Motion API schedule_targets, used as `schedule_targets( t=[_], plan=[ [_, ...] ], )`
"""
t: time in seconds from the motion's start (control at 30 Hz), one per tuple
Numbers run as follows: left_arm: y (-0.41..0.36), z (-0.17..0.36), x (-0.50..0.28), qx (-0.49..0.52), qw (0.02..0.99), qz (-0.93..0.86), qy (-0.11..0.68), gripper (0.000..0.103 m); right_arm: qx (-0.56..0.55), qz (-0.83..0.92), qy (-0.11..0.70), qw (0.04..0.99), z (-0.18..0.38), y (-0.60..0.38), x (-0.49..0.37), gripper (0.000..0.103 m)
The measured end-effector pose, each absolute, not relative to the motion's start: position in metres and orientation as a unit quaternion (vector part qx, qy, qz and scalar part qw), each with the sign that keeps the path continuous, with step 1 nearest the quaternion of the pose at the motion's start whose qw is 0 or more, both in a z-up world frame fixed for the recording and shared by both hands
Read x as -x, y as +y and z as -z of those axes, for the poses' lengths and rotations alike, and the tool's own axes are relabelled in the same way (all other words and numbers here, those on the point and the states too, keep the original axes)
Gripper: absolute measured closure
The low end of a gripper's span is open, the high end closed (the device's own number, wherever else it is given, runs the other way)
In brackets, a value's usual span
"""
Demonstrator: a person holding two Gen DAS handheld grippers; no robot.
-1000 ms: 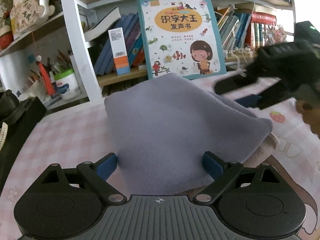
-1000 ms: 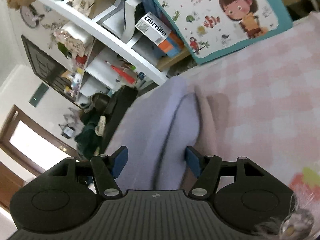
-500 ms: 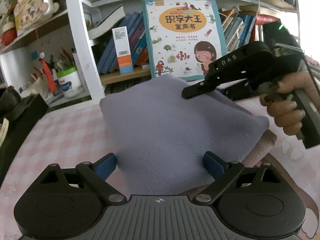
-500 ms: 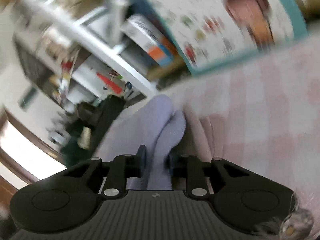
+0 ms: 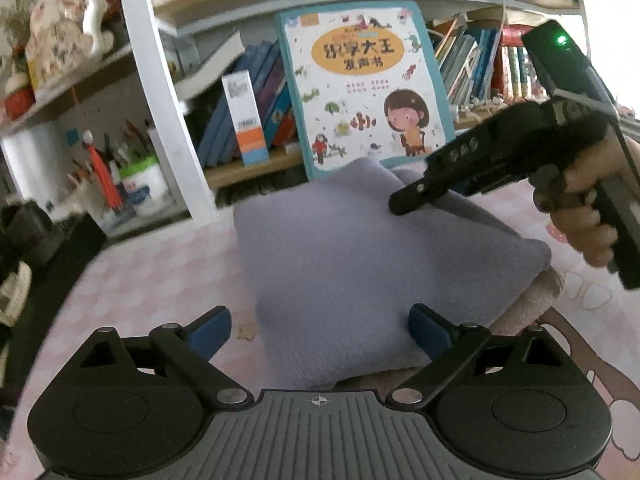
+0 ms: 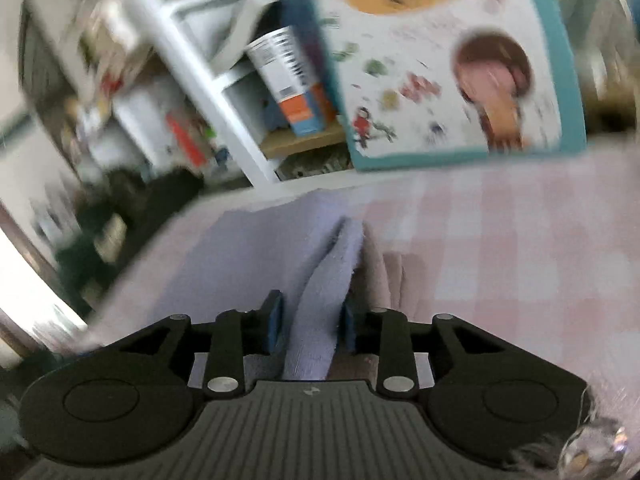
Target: Fold clothes
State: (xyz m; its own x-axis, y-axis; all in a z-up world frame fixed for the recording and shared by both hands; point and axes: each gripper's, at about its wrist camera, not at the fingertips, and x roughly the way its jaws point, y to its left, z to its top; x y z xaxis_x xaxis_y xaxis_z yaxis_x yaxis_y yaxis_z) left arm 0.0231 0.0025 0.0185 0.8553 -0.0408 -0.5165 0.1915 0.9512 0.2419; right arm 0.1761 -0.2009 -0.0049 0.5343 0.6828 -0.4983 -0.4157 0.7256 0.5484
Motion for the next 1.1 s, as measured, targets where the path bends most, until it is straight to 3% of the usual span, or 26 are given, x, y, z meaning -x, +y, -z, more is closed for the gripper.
schedule_targets(
  t=[0.1,0.23,0.5,0.63,0.93,1.07,1.1],
  plan=[
    [0.006,-0.026,-0.017,-0.145,0.957,0.054,0.244,0.006,-0.227,-0.302,0.361,0.853,0.001,-0.218,-0.173,0.072],
    [0.017,-0.039,-0.013,-0.115,0.965,0.052,0.229,0.006,-0.134,-0.225,0.319,0.911,-0.021,-0.219,-0.151,0.07],
    [0.042,-0.048,-0.011,-0.011,0.969,0.078,0.232,0.006,-0.172,-0.276,0.293,0.899,-0.046,-0.231,-0.116,0.069],
    [0.043,-0.046,-0.004,-0.007,0.97,0.077,0.232,0.006,-0.172,-0.317,0.305,0.881,-0.048,-0.217,-0.104,0.064],
    [0.034,-0.039,0.013,-0.046,0.968,0.1,0.227,0.006,-0.131,-0.309,0.332,0.881,-0.03,-0.194,-0.086,0.063],
    [0.03,-0.041,0.015,-0.051,0.97,0.108,0.212,0.006,-0.116,-0.298,0.344,0.883,-0.02,-0.186,-0.091,0.067],
    [0.031,-0.041,0.014,-0.046,0.97,0.109,0.213,0.006,-0.121,-0.303,0.35,0.878,-0.016,-0.186,-0.092,0.075]
  ],
)
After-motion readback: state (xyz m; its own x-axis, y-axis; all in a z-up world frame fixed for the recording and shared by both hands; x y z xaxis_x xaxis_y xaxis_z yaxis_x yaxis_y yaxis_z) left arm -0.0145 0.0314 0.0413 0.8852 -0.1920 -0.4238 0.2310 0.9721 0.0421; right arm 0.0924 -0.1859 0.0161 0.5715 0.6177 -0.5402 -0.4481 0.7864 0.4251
